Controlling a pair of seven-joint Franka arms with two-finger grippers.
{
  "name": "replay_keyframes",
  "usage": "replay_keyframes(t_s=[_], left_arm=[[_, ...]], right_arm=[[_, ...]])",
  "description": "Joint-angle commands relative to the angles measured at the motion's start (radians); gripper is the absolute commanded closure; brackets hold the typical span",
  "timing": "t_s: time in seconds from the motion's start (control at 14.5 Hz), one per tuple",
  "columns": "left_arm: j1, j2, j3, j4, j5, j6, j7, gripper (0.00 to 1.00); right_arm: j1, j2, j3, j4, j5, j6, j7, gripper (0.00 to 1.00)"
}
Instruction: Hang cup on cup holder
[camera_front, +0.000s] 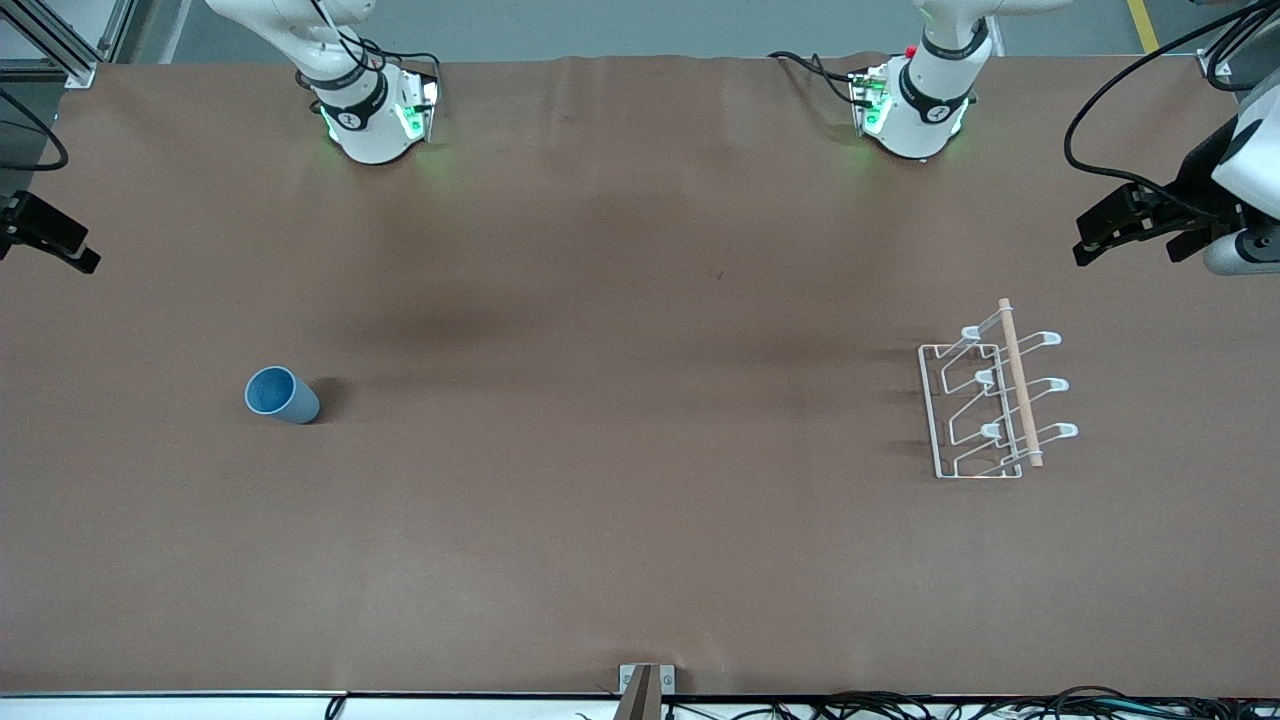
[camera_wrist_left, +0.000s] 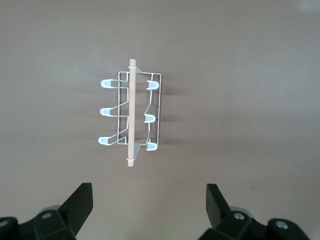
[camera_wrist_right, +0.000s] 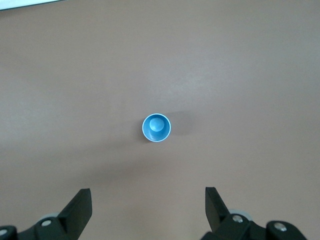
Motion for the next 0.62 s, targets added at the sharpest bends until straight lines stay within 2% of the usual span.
replay_keyframes(t_s=[0.0,0.55], left_arm=[[0.004,-0.028,0.000,-0.023,-0.010,-0.002,0.003,0.00],[0.006,-0.017,0.000,0.009,-0.005,-0.001,-0.031,0.00]], right_arm=[[0.000,-0.021,-0.001,-0.027,0.011,0.013,0.008,0.00],[0.005,0.002,-0.001,-0.024,0.000,0.002,-0.038,0.00]])
